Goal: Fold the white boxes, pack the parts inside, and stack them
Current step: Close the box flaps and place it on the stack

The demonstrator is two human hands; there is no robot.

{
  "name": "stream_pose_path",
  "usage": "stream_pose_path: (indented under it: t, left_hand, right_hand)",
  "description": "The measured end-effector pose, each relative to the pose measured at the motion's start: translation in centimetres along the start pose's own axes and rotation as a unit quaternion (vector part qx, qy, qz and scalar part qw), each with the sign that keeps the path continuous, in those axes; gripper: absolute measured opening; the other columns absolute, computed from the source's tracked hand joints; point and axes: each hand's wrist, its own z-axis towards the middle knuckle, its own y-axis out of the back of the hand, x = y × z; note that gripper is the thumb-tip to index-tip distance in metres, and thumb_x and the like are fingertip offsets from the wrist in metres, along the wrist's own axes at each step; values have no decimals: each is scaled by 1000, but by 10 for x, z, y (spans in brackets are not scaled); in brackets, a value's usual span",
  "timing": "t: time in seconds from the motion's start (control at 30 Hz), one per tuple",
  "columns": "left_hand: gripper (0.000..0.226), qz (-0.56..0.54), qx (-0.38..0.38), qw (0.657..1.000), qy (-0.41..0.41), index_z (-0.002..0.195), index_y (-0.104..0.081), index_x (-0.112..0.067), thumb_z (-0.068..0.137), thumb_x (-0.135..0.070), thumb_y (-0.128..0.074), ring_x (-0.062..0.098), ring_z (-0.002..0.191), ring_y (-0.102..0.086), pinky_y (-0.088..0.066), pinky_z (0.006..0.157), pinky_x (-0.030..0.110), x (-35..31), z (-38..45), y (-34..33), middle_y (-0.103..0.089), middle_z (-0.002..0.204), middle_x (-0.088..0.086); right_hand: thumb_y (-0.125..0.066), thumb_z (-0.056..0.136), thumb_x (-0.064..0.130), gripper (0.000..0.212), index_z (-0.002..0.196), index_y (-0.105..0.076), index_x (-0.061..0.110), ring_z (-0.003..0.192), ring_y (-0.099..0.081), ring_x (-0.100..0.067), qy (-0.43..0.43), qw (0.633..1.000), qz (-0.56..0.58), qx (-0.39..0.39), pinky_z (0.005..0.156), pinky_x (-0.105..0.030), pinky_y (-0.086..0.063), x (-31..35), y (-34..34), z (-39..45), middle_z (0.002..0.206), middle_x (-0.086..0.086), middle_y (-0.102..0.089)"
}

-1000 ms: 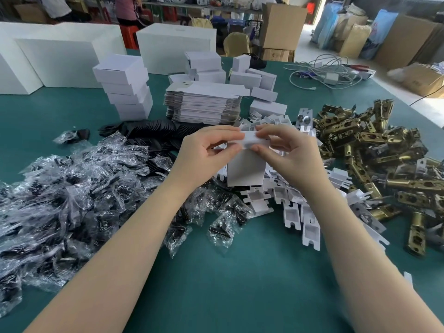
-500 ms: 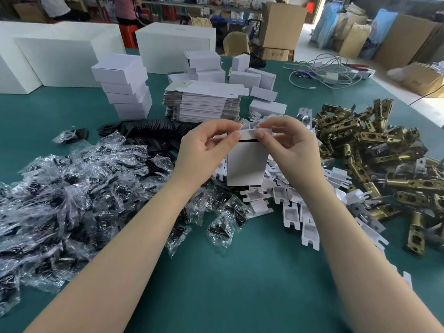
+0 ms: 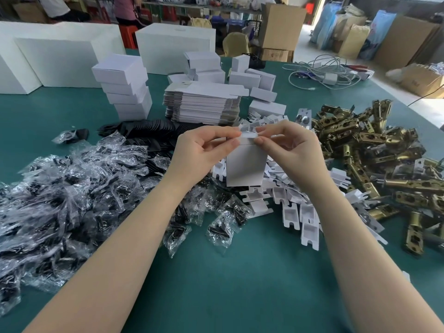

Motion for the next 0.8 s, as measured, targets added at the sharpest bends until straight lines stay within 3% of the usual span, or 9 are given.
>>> stream_pose_path:
  t: [0.13, 0.3, 0.4, 0.5, 0.57, 0.67, 0.73, 0.8]
  left_hand:
    - [20, -1, -2, 1000, -16, 97, -76, -24, 87, -7, -73, 10, 93, -73, -58, 72, 20, 2, -1, 1, -75, 105, -13]
    - [25, 16, 23, 999, -35, 107, -73, -14, 82, -9, -75, 8, 111, -67, -53, 91, 20, 6, -2, 6, -71, 110, -4]
    - [21, 72, 25, 996, -46, 96, -76, -26, 83, -10, -77, 2, 107, -67, -51, 87, 14, 2, -2, 4, -67, 113, -11]
    - [19, 125, 31, 991, -17, 86, -69, -33, 83, -16, -78, -4, 98, -66, -52, 78, 13, -6, 0, -2, -61, 112, -27]
    - [21, 214, 46, 976, -21, 98, -64, -31, 83, -29, -78, -4, 96, -62, -51, 77, 14, -14, 1, -4, -59, 104, -29]
    - [53, 354, 131, 926, -4, 130, -53, -31, 82, -44, -72, 5, 99, -52, -43, 79, 23, -22, 3, -6, -52, 109, -18]
    - [52, 418, 152, 896, 18, 127, -54, -29, 81, -50, -67, 13, 97, -54, -45, 77, 31, -26, 3, -9, -54, 109, -9]
    - [44, 420, 132, 897, 36, 117, -60, -27, 81, -51, -70, 14, 89, -57, -49, 73, 34, -29, 1, -12, -60, 101, -6]
  right_hand:
    - [-75, 86, 10, 14, 82, -69, 23, 87, -73, -12, 0, 1000, 3, 3, 79, -28, -58, -1, 0, 0, 103, 7, -72]
    - [-75, 86, 12, 17, 84, -71, 29, 88, -72, -9, 4, 1000, -10, 12, 80, -25, -58, -1, 2, -1, 103, 15, -71]
    - [-78, 82, 14, 16, 84, -70, 28, 92, -72, -9, -4, 1000, -19, 20, 85, -28, -57, -2, 1, -2, 109, 13, -69]
    - [-81, 76, 20, 13, 83, -70, 23, 93, -73, -17, -23, 999, 2, 24, 86, -40, -59, 0, 2, -2, 105, 5, -72]
    - [-82, 70, 30, 18, 83, -70, 26, 92, -73, -20, -32, 999, 21, 34, 84, -41, -59, 4, 3, -2, 96, 5, -74]
    - [-84, 62, 35, 35, 92, -67, 33, 88, -72, -13, -50, 995, 34, 84, 76, -26, -58, 8, 4, -2, 95, 10, -74]
    - [-85, 61, 31, 41, 97, -65, 32, 80, -71, -7, -61, 991, 38, 113, 68, -21, -56, 9, 5, -1, 91, 11, -74]
    - [-83, 63, 29, 43, 102, -64, 29, 84, -72, -10, -77, 987, 58, 128, 72, -24, -58, 9, 7, -1, 95, 7, -75]
